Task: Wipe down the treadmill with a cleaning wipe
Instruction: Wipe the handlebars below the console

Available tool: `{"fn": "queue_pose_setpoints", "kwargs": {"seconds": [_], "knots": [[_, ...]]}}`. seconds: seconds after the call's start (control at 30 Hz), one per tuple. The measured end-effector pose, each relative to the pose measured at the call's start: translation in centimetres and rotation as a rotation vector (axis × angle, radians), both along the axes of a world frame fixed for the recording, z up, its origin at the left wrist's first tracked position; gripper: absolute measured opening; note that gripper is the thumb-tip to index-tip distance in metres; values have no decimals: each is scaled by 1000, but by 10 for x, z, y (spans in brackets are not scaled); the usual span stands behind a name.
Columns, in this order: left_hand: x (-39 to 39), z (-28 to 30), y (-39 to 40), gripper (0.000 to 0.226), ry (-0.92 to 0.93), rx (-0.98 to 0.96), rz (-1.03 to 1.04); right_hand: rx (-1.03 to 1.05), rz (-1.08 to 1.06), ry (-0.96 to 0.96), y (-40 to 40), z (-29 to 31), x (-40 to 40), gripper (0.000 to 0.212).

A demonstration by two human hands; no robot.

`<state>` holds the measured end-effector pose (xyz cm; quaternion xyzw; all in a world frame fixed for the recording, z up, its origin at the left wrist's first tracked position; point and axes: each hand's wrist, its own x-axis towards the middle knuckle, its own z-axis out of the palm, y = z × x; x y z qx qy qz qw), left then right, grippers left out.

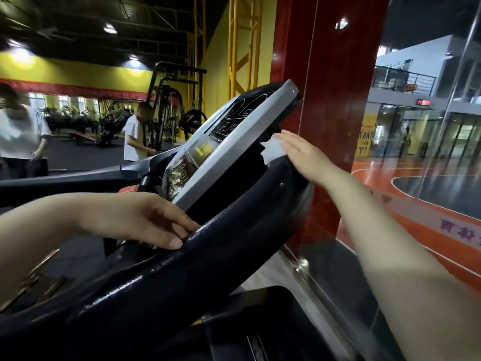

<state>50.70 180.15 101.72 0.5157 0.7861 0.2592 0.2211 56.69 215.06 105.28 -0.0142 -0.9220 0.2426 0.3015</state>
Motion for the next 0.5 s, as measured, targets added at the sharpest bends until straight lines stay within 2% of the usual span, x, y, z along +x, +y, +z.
{"fn": "queue_pose_setpoints", "kwargs": {"seconds": [0.07, 0.23, 0.3, 0.37, 0.43, 0.5], "knots": [[1, 1, 0, 37, 41, 15, 54, -26, -25, -73, -4, 0, 7, 45], [7, 0, 8, 49, 146, -43, 55, 74, -77, -100, -33, -27, 52, 52], [8, 2, 17, 59, 125, -88, -10, 27, -137, -161, -37, -6, 39, 49], [9, 8, 22, 67, 94, -113, -71, -83, -137, -262, -24, 19, 13, 35], [9, 13, 25, 71, 64, -120, -103, -244, -107, -394, -12, 44, -10, 45], [7, 14, 27, 71, 31, -118, -134, -263, -58, -459, -1, 56, -28, 34]]}}
